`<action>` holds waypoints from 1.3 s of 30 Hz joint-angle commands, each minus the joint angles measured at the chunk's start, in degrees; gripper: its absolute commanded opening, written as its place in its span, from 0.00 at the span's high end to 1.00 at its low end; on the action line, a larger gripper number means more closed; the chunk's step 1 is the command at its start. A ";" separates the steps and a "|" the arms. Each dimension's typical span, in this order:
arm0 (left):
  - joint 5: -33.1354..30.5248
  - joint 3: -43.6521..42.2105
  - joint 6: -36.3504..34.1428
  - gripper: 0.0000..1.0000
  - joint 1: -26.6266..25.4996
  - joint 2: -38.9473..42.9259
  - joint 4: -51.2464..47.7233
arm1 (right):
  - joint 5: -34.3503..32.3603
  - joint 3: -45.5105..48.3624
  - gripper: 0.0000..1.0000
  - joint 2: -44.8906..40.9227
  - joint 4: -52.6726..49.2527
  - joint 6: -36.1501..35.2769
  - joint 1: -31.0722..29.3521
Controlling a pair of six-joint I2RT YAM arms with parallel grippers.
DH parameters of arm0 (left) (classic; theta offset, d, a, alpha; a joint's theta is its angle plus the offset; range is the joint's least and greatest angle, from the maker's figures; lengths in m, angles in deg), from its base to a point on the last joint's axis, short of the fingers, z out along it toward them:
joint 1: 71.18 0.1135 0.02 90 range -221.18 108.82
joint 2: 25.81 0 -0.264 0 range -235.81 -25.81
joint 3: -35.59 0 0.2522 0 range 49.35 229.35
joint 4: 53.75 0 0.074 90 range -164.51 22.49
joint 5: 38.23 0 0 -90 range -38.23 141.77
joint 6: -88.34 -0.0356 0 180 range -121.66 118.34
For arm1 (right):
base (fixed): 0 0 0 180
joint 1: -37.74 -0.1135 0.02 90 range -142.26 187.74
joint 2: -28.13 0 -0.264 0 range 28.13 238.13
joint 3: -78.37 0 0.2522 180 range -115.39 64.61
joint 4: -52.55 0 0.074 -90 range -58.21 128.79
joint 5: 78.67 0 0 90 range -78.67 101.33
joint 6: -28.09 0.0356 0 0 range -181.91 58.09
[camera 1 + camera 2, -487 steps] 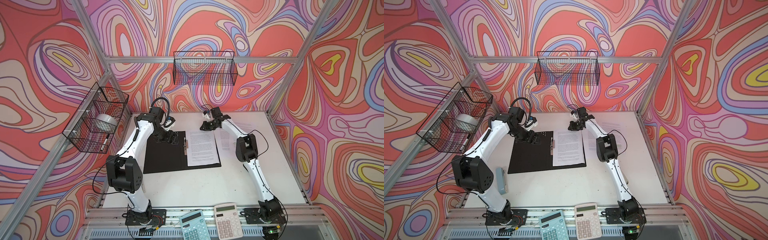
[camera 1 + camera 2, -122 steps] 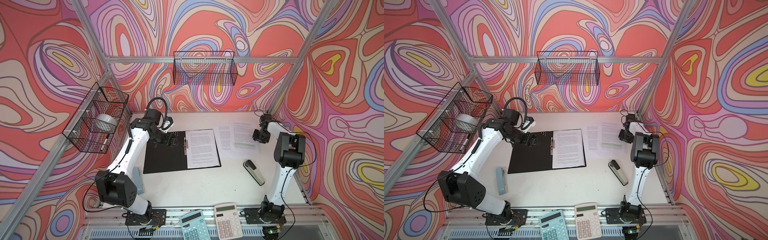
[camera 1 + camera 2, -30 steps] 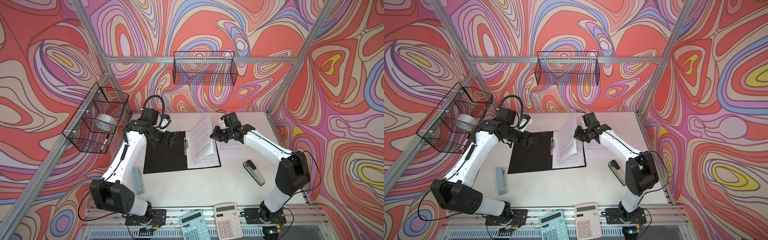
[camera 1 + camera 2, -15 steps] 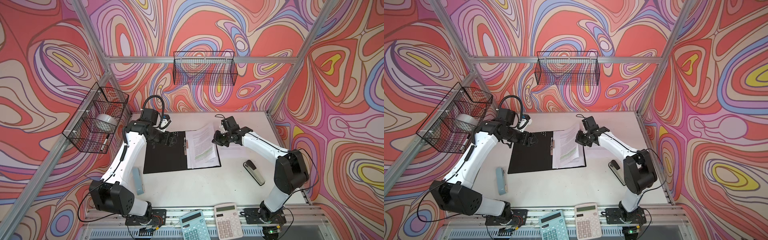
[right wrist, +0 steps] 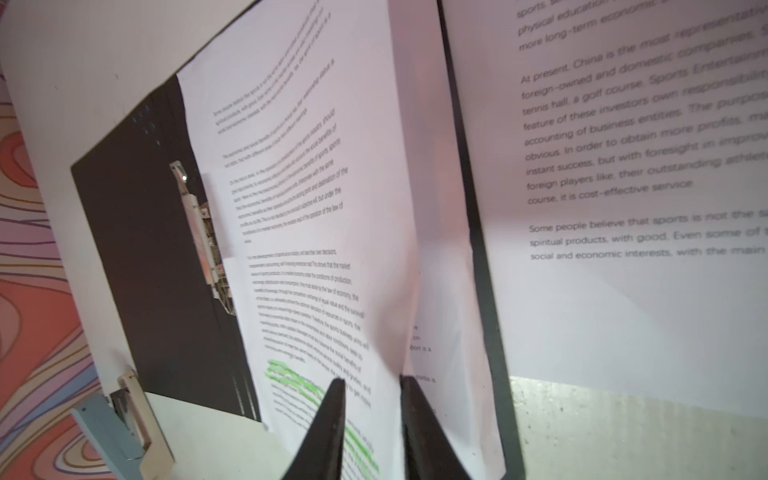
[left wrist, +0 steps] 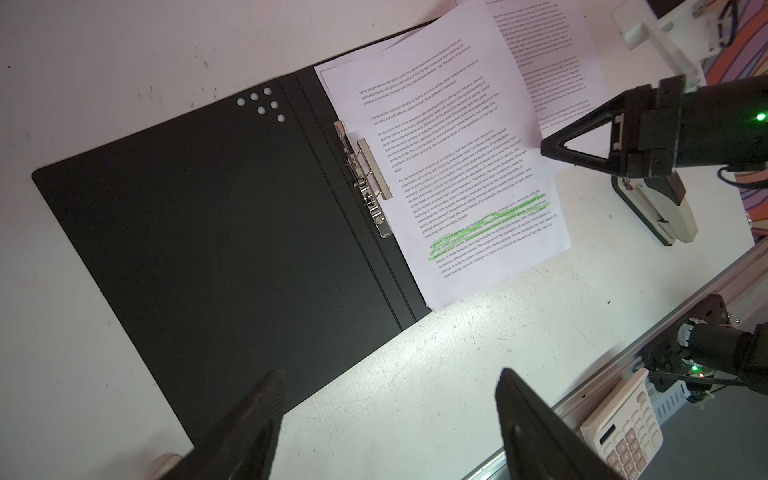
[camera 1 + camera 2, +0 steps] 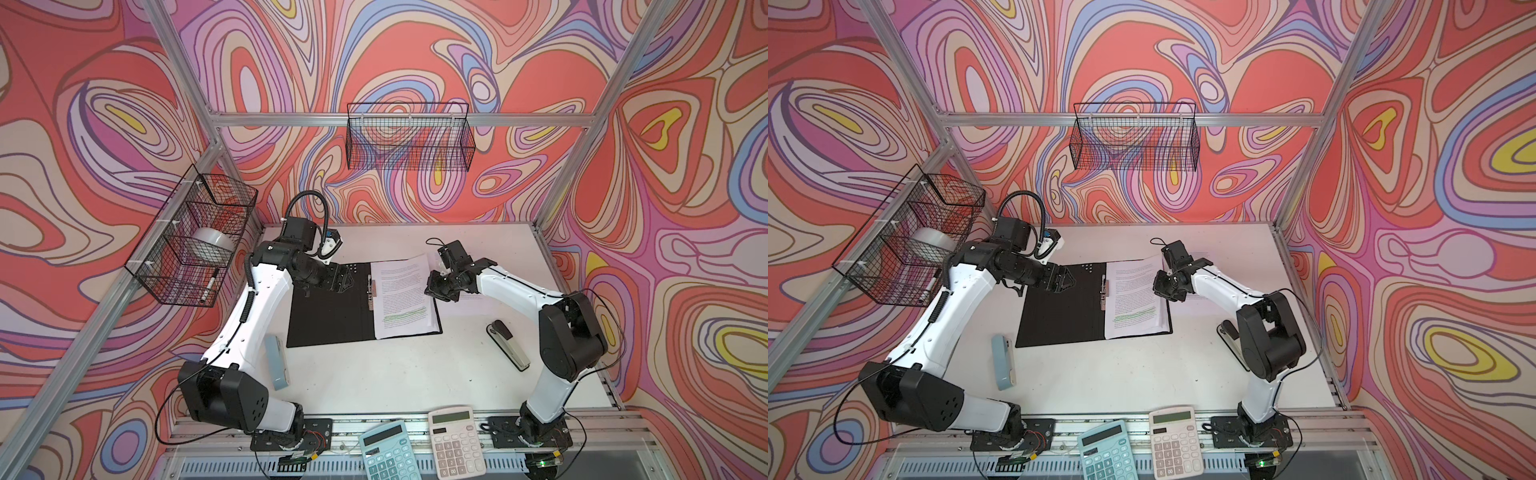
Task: Put the files into the folder
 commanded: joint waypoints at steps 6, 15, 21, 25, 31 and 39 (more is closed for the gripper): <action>1.01 -0.59 0.54 0.20 0.10 0.99 0.09 | -3.44 0.65 0.67 0.59 -1.99 -1.66 -0.59; 1.14 -1.46 0.52 0.20 0.10 1.43 0.46 | -2.28 5.24 0.73 -6.76 -2.75 -2.89 -0.69; 2.26 -1.73 0.45 0.20 0.09 0.38 0.49 | 1.00 13.27 0.87 -15.45 -0.10 -1.05 -0.68; 2.81 -1.51 -0.34 0.20 0.01 -0.20 0.00 | 3.30 18.15 0.72 -19.27 1.06 0.00 -2.29; 3.65 -0.15 -0.80 0.21 0.00 -2.63 -1.36 | 3.89 22.85 0.76 -21.30 4.48 1.61 -2.61; 3.06 -0.43 -0.71 0.21 -0.13 -2.40 -1.26 | 4.04 19.94 0.89 -13.92 6.74 0.44 -2.61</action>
